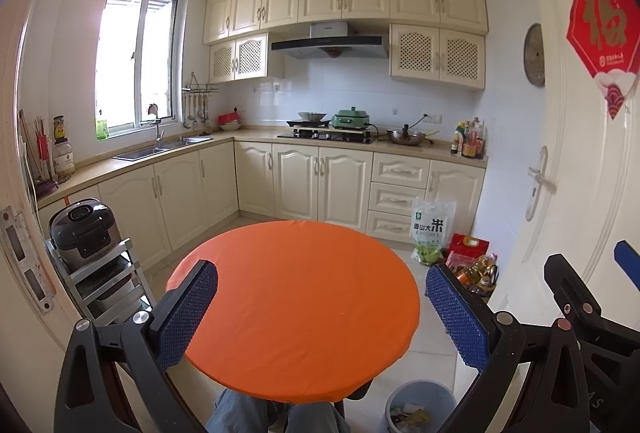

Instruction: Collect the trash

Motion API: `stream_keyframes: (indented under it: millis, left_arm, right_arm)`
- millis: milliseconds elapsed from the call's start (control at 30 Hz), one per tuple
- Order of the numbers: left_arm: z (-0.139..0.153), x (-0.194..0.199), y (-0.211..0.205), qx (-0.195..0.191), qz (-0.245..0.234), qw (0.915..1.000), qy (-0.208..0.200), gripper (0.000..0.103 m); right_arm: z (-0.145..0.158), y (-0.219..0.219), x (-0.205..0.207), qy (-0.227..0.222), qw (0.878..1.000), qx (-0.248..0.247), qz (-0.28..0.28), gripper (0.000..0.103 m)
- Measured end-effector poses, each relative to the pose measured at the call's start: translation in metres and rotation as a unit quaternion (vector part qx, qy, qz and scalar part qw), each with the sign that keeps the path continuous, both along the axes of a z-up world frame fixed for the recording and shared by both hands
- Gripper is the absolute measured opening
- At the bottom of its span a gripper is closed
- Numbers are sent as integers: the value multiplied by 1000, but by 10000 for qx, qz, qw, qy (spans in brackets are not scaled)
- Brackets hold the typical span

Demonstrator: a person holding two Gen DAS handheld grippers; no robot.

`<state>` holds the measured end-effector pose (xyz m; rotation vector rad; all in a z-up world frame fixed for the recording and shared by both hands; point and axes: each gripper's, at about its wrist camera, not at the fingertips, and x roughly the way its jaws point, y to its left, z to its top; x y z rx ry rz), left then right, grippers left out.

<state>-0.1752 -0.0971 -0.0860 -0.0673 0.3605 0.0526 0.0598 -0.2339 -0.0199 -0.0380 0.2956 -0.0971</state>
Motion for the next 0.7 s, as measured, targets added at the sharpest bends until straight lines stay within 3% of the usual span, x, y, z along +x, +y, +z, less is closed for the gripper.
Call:
stream_keyframes:
  millis: [700]
  left_arm:
    - [-5,-1,6,-2,-53,10000,12,102]
  right_arm:
    - [3,0,-9,-34,10000,-46,-79,103]
